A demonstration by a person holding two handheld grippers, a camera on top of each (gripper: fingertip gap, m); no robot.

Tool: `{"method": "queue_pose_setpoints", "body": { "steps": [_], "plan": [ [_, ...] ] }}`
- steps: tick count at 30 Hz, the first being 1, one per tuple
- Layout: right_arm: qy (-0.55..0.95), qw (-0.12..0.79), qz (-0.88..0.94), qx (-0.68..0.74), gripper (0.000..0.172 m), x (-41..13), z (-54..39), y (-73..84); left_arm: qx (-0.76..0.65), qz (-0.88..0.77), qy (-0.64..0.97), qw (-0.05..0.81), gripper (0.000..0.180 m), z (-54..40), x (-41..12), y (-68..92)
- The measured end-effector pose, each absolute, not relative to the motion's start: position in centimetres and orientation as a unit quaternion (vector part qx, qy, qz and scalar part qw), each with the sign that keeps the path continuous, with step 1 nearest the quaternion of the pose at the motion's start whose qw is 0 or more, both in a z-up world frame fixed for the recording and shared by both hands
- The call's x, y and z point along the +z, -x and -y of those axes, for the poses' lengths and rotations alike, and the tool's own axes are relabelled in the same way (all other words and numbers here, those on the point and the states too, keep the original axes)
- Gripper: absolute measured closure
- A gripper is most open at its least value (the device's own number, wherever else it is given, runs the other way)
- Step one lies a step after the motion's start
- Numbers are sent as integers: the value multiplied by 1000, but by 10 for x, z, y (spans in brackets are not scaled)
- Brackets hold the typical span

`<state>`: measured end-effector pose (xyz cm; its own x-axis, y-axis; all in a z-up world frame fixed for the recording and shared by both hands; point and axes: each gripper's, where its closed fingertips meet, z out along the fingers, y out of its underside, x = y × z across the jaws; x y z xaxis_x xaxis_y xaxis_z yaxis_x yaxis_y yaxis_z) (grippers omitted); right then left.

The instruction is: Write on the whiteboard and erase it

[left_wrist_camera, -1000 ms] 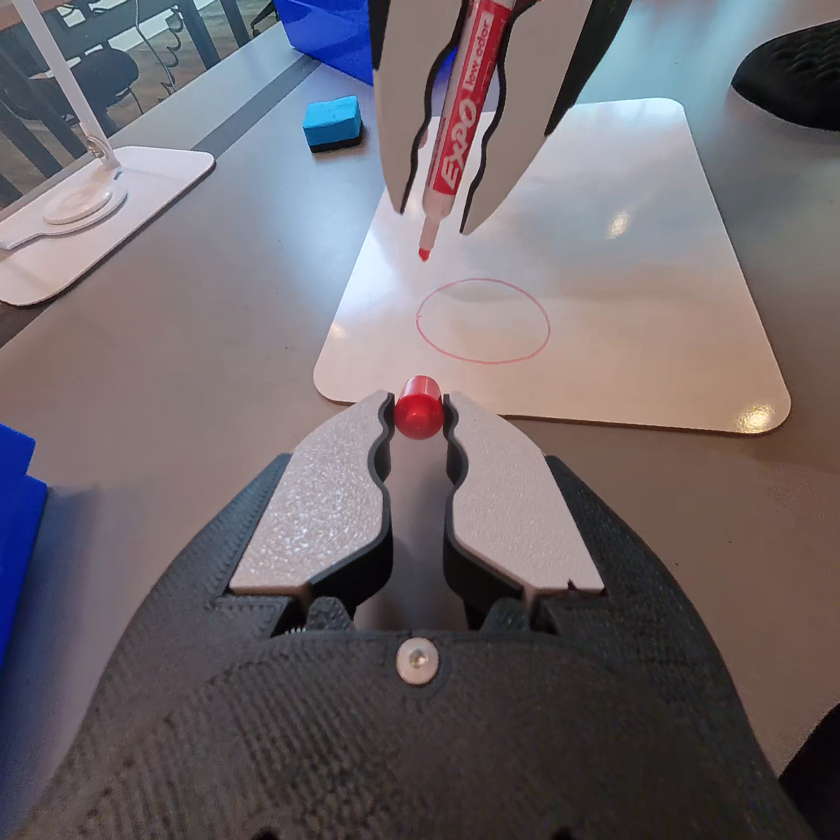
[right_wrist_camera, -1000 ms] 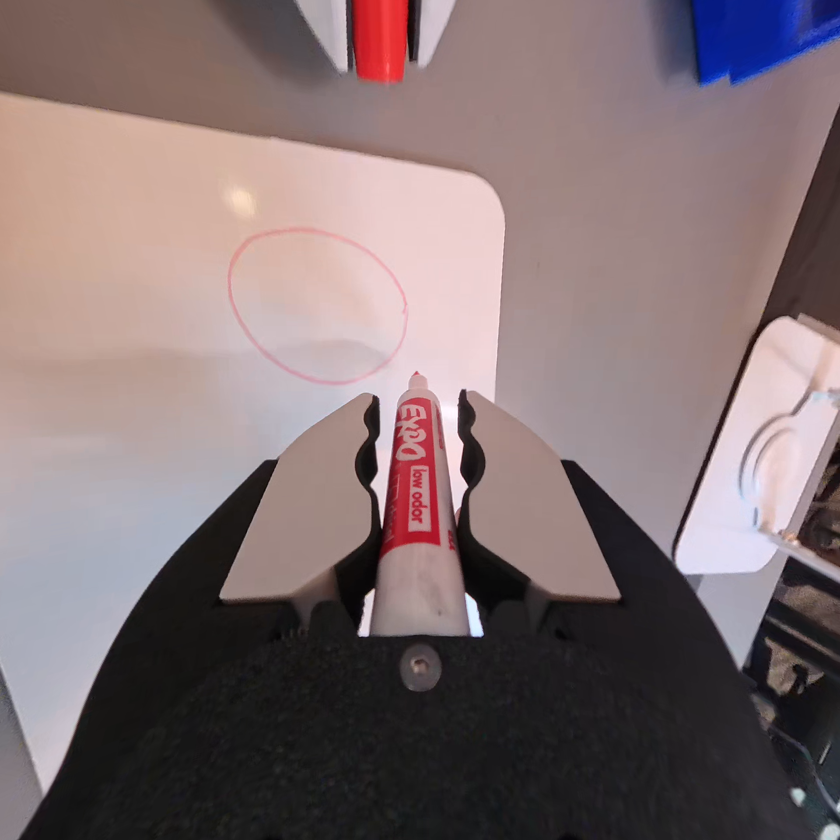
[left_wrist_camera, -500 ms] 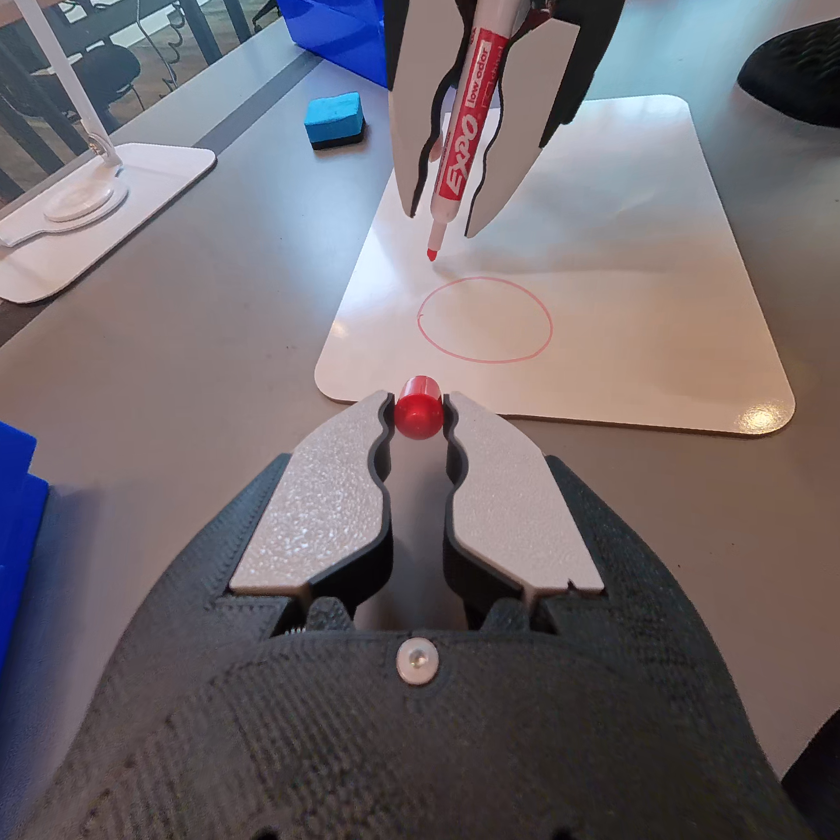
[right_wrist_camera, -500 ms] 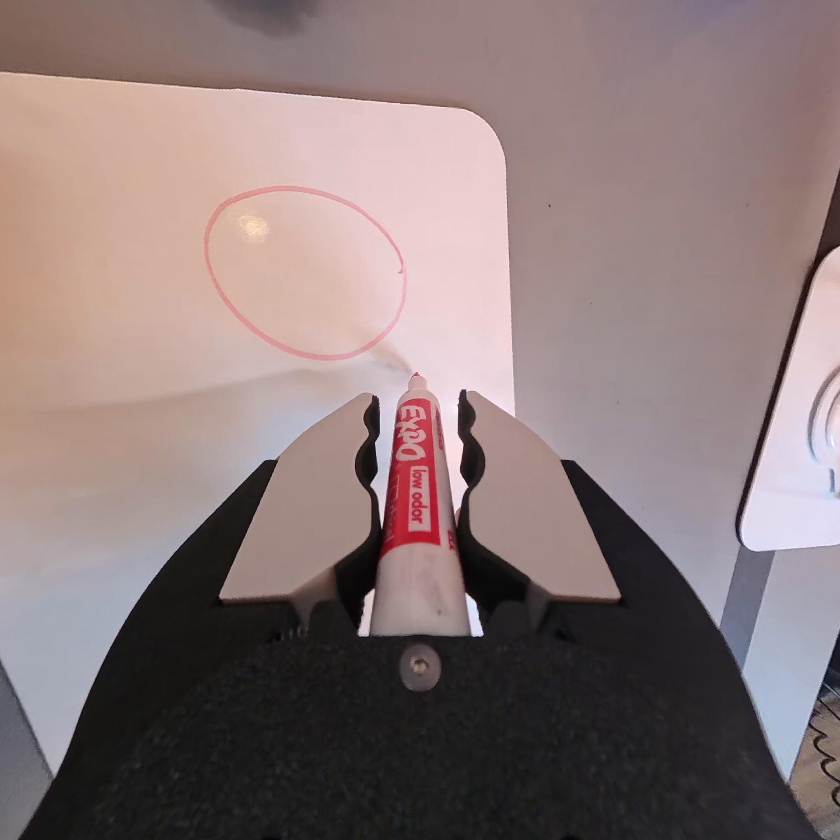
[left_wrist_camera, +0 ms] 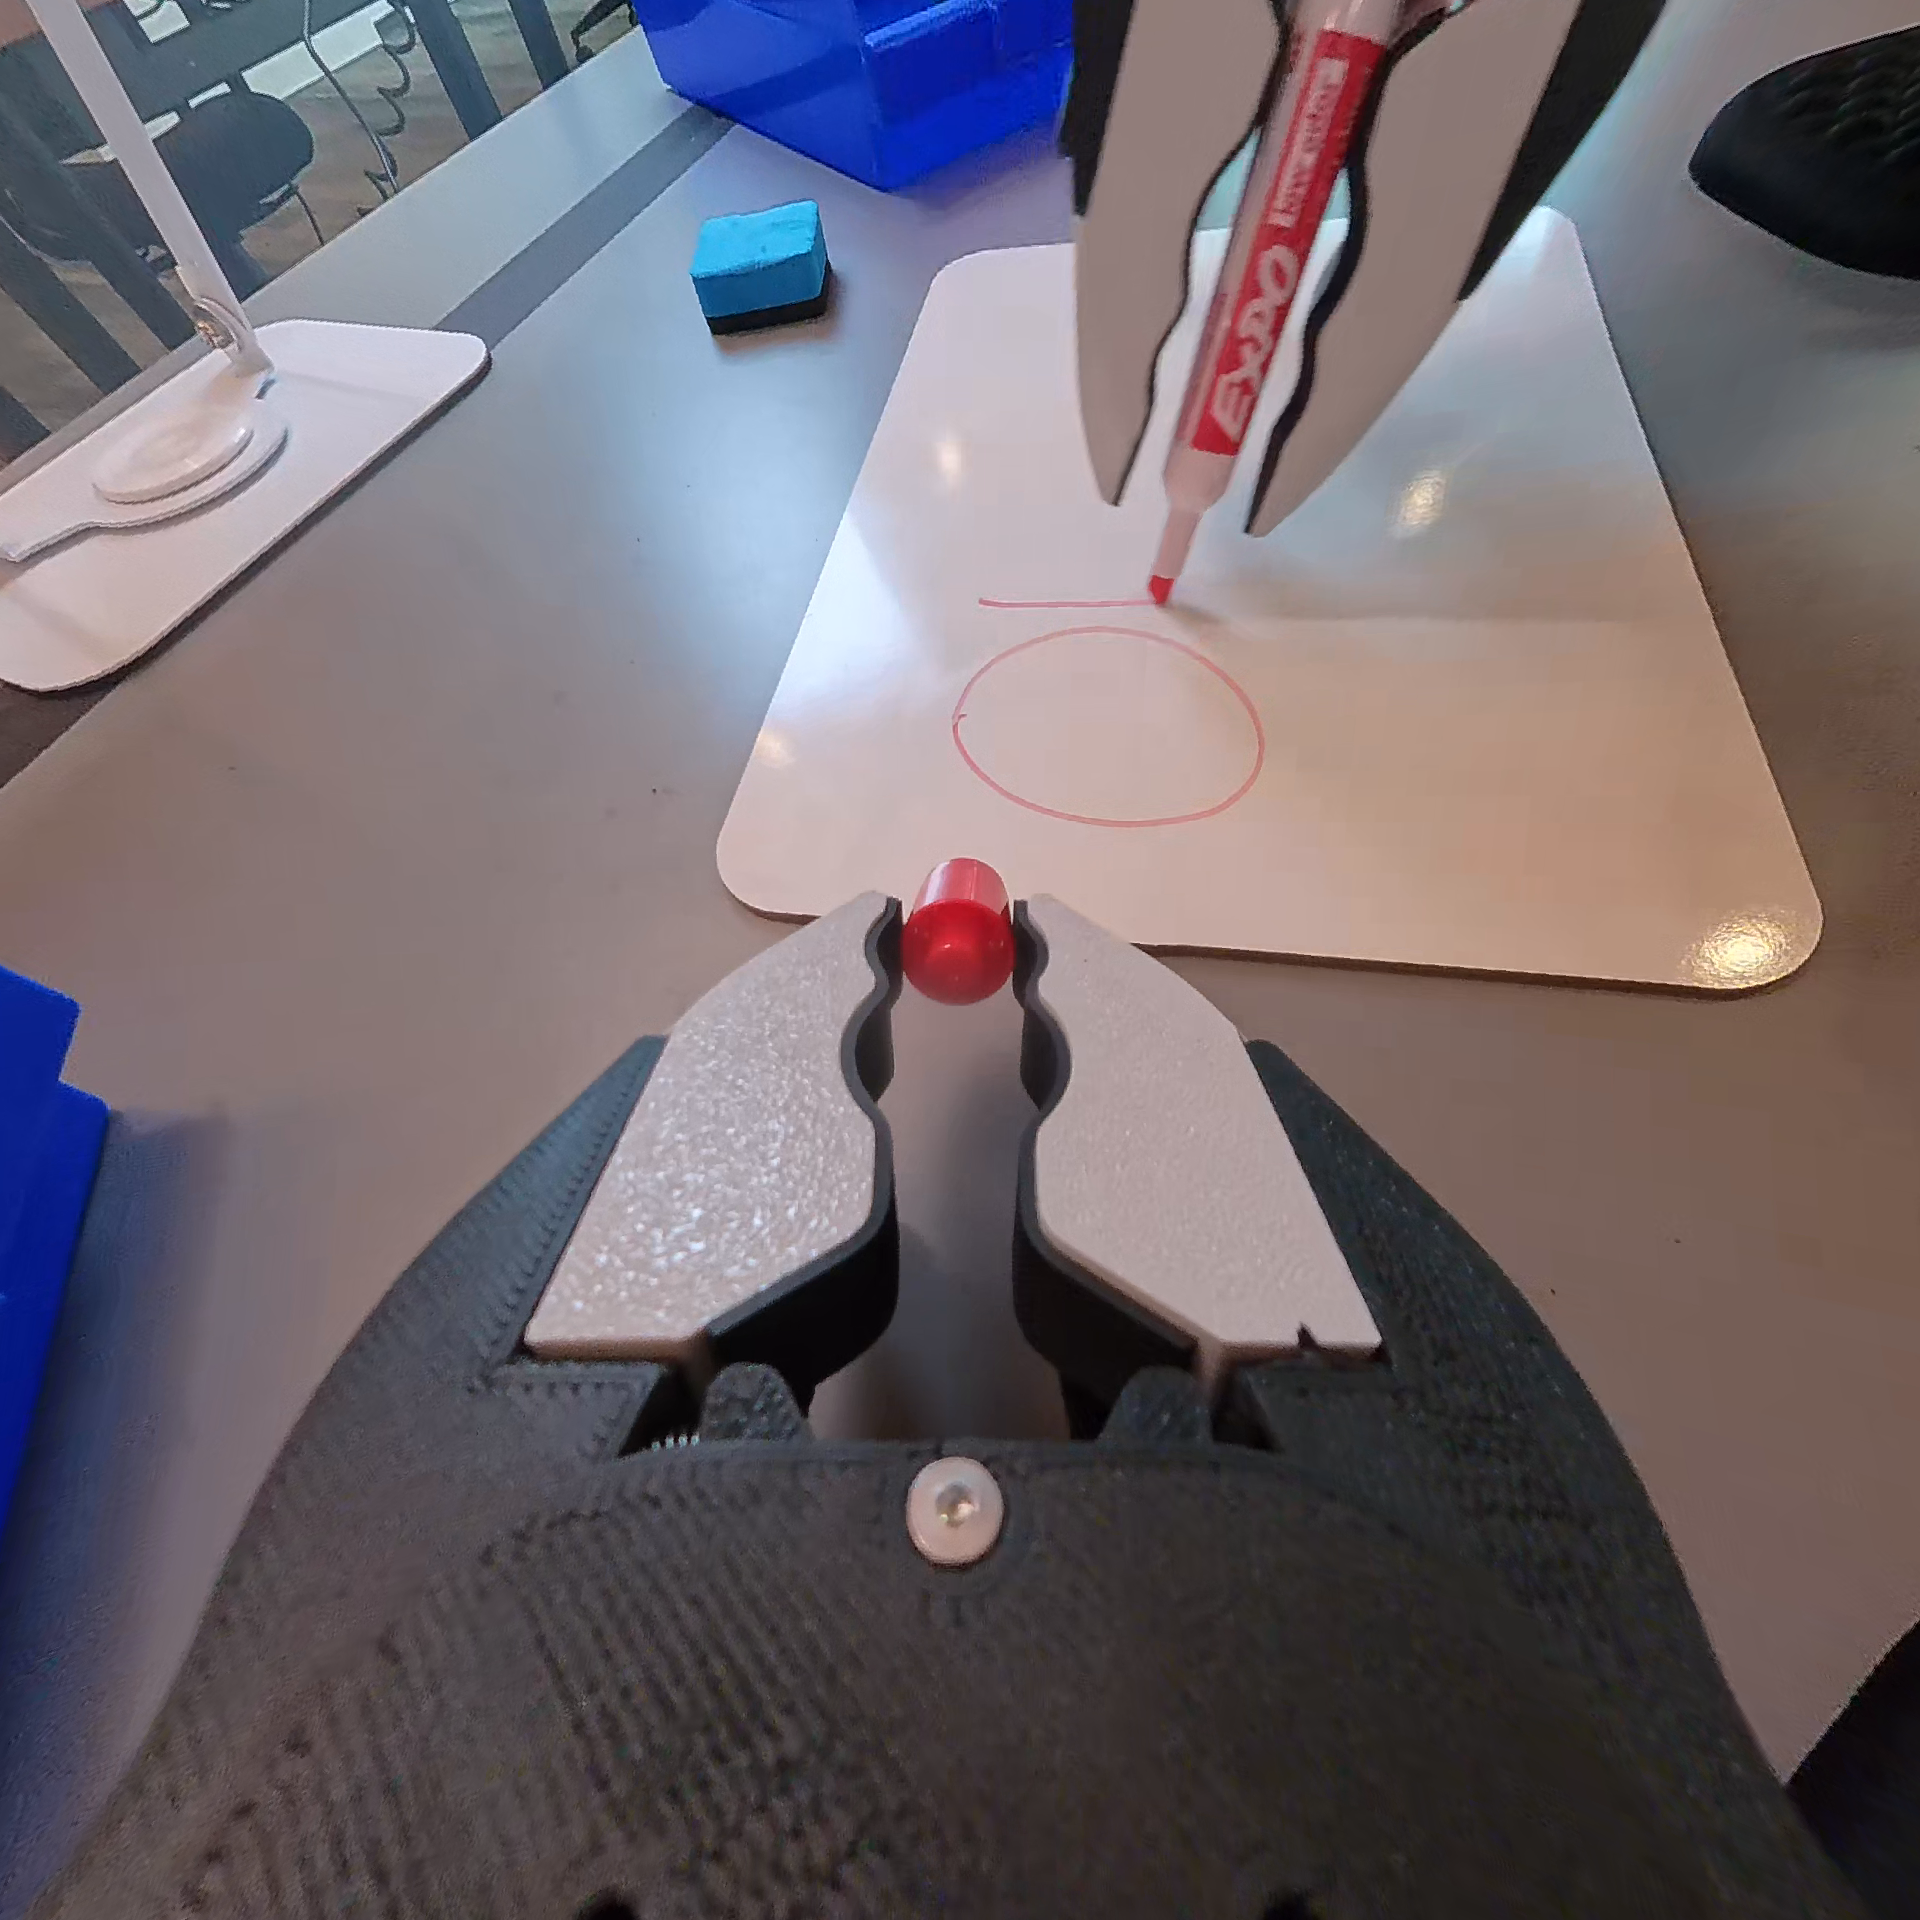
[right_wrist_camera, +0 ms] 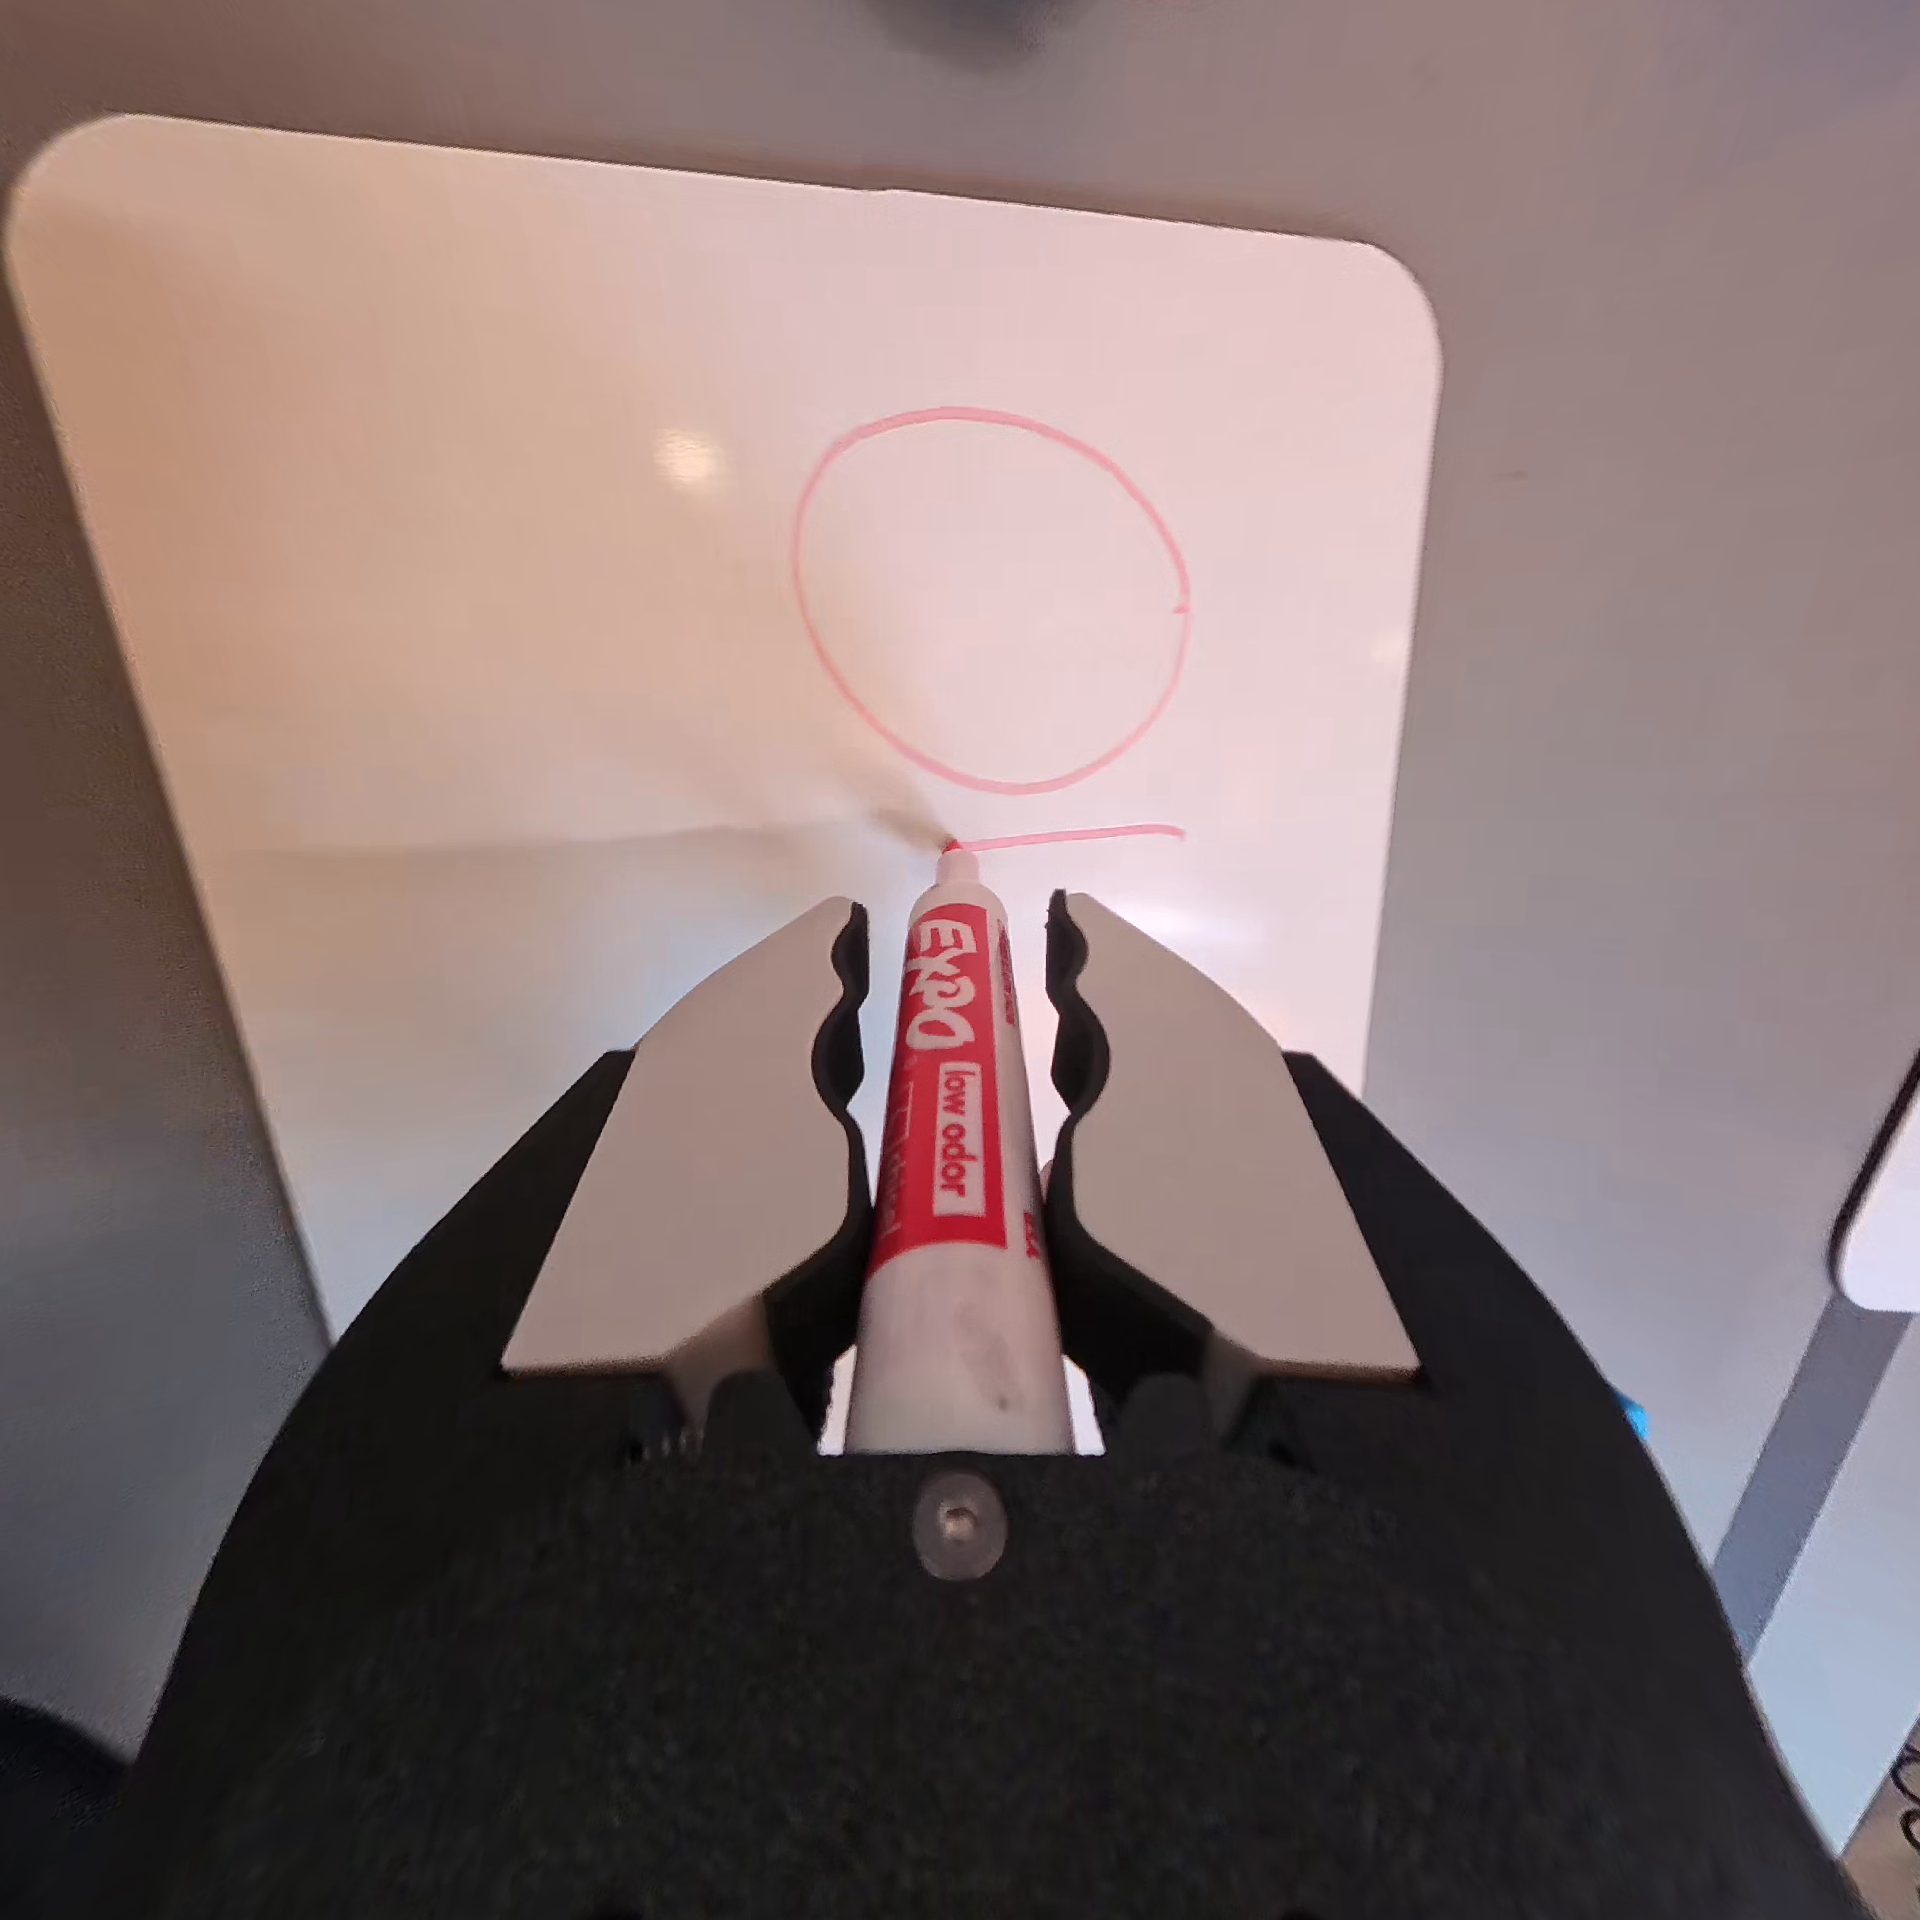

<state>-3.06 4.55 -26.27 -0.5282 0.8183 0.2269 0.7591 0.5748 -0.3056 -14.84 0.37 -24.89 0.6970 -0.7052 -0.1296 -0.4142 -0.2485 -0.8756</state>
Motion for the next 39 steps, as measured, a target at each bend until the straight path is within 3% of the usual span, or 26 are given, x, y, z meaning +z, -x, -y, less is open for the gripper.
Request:
{"method": "queue_pose_setpoints", "body": {
  "steps": [11, 39],
  "plan": [
    [477, 226, 846, 77, 136, -252, -76, 51, -143, -361, 777, 495, 160, -4, -249, 148],
    [515, 210, 830, 39, 136, -263, -113, 16, -147, -361, 778, 493, 160, -4, -249, 148]
  ]
}}
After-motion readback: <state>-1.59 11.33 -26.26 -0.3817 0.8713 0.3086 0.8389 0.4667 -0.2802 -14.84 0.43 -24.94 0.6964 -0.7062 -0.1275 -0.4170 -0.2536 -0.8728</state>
